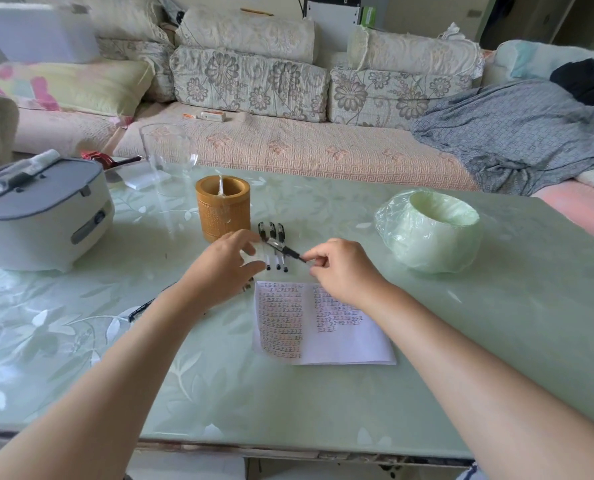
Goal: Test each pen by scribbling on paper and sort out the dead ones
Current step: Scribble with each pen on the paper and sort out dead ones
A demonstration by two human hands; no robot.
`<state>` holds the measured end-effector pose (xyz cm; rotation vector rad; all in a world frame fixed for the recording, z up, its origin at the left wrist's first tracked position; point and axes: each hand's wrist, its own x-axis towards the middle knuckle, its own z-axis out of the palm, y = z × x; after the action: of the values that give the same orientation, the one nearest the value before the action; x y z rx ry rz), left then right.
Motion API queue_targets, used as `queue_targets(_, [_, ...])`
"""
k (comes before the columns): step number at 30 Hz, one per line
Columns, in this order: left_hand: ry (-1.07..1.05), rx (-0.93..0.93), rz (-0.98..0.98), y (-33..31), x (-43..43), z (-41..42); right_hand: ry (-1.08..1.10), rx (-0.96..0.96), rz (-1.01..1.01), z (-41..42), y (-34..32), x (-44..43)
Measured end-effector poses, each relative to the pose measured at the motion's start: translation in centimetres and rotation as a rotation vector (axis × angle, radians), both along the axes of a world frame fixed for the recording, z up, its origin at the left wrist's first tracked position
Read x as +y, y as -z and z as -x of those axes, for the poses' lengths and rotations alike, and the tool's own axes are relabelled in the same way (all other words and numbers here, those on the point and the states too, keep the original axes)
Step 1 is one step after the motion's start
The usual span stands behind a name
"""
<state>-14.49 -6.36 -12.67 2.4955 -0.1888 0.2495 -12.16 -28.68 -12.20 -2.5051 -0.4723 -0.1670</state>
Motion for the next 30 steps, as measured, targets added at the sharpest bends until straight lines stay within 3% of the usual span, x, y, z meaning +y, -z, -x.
queue_targets(4, [-0.034,-0.029,-0.204,0.6,2.6,0.7,0.271,-0.016,0.034,-1.9,0.9,1.7])
queue_targets(7, [-0.018,-0.006,-0.299,0.7,3.7,1.8,0.35,0.035,0.045,-3.3,1.8,2.9])
queue_targets(14, [0.01,0.066,-0.476,0.9,5.5,2.9,0.304,0.036,0.002,-5.1,3.4,5.4])
queue_targets(20, [0.018,0.067,-0.472,1.0,5.9,3.5,0.243,0.106,0.062,-5.5,3.3,6.3])
queue_targets(24, [0.013,0.061,-0.47,0.9,5.8,4.2,0.1,-0.044,0.19,-3.5,1.7,7.6])
queue_targets(30, [-0.029,0.008,-0.548,1.1,4.9,5.3,-0.358,-0.128,0.382,1.4,0.6,11.1])
